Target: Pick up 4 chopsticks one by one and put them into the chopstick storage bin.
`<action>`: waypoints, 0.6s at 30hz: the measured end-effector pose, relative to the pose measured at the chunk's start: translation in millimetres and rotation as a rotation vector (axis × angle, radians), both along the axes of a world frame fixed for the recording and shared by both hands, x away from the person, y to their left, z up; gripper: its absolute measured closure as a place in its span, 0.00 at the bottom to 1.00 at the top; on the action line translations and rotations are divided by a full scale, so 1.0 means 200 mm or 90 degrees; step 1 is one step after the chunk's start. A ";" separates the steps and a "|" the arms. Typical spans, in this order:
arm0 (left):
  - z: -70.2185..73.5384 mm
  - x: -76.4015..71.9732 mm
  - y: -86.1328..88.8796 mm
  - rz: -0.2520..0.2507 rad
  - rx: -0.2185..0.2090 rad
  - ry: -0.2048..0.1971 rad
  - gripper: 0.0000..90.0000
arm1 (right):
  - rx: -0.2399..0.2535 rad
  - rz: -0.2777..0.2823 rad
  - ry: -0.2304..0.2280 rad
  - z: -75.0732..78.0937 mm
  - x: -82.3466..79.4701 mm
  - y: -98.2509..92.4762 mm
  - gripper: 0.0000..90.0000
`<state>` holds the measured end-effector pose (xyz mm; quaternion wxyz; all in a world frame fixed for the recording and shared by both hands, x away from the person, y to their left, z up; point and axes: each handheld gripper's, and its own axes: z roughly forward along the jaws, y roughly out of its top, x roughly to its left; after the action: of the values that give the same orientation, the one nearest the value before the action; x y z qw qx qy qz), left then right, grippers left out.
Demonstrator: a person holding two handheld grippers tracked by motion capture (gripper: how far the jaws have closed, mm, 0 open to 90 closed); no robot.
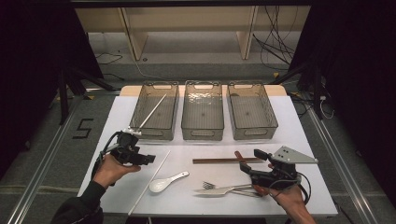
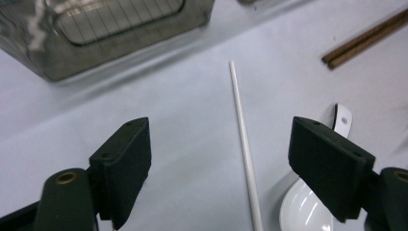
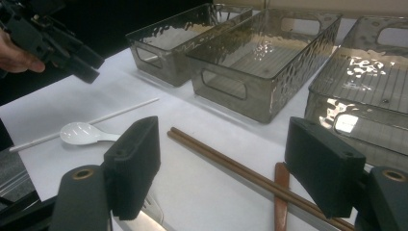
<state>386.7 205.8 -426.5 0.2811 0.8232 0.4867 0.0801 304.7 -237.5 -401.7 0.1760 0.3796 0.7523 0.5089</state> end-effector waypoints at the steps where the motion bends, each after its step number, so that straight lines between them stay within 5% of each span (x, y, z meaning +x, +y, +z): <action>1: -0.01 -0.01 0.00 -0.001 0.005 0.004 0.25 | -0.002 -0.001 0.000 0.00 0.00 0.00 0.32; 18: -0.08 -0.06 -0.03 -0.030 0.059 0.071 0.32 | -0.002 -0.001 0.000 0.00 0.00 0.00 0.32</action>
<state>374.1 199.1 -442.7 0.2166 0.8500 0.4776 0.0499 304.6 -237.4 -401.9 0.1770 0.3798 0.7530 0.5073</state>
